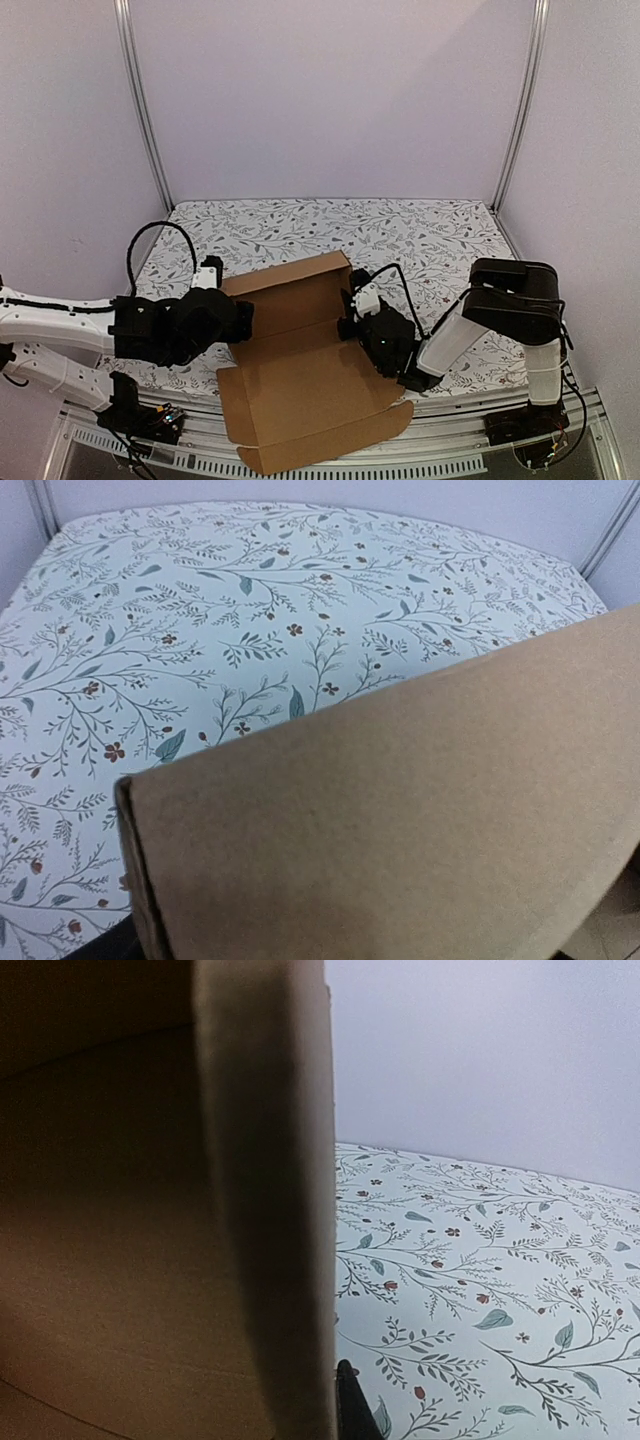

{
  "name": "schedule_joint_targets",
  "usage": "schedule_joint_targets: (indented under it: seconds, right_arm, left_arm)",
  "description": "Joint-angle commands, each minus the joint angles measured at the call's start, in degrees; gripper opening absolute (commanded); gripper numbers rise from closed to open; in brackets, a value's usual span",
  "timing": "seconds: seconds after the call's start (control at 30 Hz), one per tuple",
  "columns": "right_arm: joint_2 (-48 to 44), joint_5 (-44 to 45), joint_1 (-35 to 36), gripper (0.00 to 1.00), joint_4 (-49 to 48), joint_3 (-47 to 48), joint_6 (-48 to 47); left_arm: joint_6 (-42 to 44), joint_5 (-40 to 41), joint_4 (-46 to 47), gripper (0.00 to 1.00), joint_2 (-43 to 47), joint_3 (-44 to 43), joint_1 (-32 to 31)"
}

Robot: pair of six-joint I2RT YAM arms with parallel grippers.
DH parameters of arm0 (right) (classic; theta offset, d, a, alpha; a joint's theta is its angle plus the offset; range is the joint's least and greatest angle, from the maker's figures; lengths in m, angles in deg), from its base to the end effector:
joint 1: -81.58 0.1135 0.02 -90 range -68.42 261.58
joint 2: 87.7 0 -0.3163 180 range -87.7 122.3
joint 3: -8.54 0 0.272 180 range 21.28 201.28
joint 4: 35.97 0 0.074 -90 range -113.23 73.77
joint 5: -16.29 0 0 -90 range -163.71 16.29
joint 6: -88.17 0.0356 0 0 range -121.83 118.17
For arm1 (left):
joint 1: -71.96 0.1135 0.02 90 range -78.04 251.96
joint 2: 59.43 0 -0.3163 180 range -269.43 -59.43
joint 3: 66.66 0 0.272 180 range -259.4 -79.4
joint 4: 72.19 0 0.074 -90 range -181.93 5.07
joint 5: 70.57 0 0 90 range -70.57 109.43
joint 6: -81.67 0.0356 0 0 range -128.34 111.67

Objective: Fold the paper box

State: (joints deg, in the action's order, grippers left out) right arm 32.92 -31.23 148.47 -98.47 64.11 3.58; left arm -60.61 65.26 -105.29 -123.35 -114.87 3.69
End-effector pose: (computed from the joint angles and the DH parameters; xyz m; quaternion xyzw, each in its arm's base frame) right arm 0.1775 0.3548 0.1346 -0.1291 0.7069 0.1686 0.6747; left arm 0.1007 -0.1836 0.2496 -0.0157 0.8729 -0.1006 0.4772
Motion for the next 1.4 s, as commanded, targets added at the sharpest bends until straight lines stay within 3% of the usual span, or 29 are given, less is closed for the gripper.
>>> schedule_joint_targets:
  seconds: [0.0,0.17,0.33,0.53,0.6,0.7,0.9,1.17,1.37]
  right_arm:
    - [2.35,-2.15,-0.16,0.0,-5.15,1.08,-3.17]
    - [3.25,-7.33,-2.57,0.0,-5.18,2.08,-3.05]
    - [4.98,-15.14,-4.29,0.0,-5.24,3.41,-4.77]
    - [6.44,-25.48,-5.7,0.0,-5.26,4.89,-6.8]
    - [6.8,-27.91,-5.87,0.0,-5.24,5.55,-7.64]
    - [6.96,-30.41,-5.92,0.0,-5.18,6.09,-8.83]
    - [6.99,-32.72,-5.99,0.0,-5.18,5.8,-9.28]
    - [8.13,-33.01,-6.0,0.0,-5.26,6.41,-8.11]
    - [9.07,-32.95,-6.14,0.0,-5.31,7.36,-7.35]
  left_arm:
    - [2.74,-7.11,-10.62,0.81,6.4,-2.66,-0.93]
    - [6.03,-12.93,-18.7,0.83,16.83,-3.81,-0.72]
    - [11.01,-16.46,-18.32,0.83,25.04,-6.29,-0.49]
    - [23.29,-19.75,-14.78,0.79,21.01,-14.73,1.3]
    - [26.54,-21.54,-13.12,0.7,17.6,-17.28,2.93]
    - [29.17,-28.56,-8.66,0.41,12.47,-19.53,7.35]
    - [31.13,-42.33,1.19,0.0,3.78,-21.93,16.05]
    - [33.2,-55.95,9.39,0.0,-8.41,-26.44,20.53]
    - [32.77,-61.19,14.02,0.0,-15.03,-27.05,22.53]
